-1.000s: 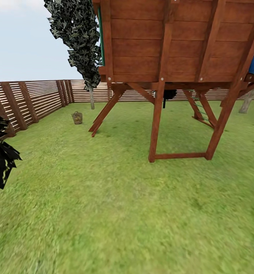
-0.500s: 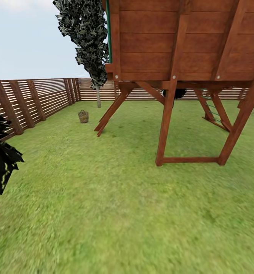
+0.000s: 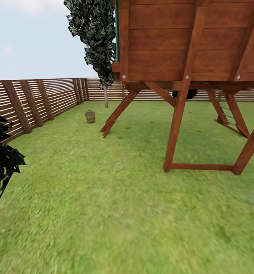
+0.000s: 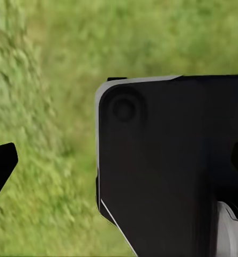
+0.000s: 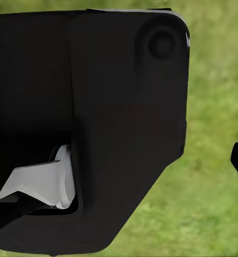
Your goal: Take the three Easter eggs out of the wicker basket on the lawn in the garden, then place them on the lawn next to a single tree (choose any tree) so that all three eggs are next to the same tree and none are left in the basket.
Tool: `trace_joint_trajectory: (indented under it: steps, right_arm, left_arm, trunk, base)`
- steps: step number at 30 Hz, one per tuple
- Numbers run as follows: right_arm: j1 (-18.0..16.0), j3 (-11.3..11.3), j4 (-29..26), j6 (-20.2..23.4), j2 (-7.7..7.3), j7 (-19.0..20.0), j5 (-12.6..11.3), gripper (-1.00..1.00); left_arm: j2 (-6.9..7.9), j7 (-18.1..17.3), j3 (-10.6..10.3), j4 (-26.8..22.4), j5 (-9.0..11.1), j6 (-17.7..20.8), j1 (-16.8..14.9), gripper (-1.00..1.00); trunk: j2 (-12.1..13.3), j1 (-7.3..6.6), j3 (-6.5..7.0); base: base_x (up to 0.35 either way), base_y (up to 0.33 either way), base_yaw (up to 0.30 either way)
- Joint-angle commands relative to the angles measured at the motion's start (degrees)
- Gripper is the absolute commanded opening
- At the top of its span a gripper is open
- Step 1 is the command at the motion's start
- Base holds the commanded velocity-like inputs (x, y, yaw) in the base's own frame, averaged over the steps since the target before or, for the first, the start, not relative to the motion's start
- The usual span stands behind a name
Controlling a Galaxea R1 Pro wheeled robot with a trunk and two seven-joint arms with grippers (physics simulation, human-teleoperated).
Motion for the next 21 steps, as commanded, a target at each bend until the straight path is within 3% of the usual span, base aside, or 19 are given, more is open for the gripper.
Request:
trace_joint_trajectory:
  steps: [1,7,15,21]
  right_arm:
    - [0.0,-0.1,-0.1,-0.1,0.02,0.0,0.0,1.0]
    - [0.0,-0.2,-0.1,-0.1,0.02,0.0,0.0,1.0]
    - [0.0,-0.1,-0.1,-0.1,0.02,0.0,0.0,1.0]
    - [0.0,-0.1,-0.1,-0.1,0.02,0.0,0.0,1.0]
  left_arm:
    - [0.0,0.1,-0.1,0.0,-0.1,-0.1,0.0,1.0]
    - [0.0,0.1,-0.1,0.0,-0.1,-0.1,0.0,1.0]
    - [0.0,0.1,0.0,0.0,-0.1,-0.1,0.0,1.0]
    - [0.0,0.1,0.0,0.0,-0.1,-0.1,0.0,1.0]
  trunk:
    - [-0.1,0.06,-0.1]
    - [-0.1,0.06,-0.1]
    - [-0.1,0.06,-0.1]
    - [-0.1,0.06,-0.1]
  base:
    - [0.33,-0.097,0.238]
    - [0.326,-0.119,0.232]
    - [0.31,-0.16,0.086]
    - [0.306,-0.168,0.199]
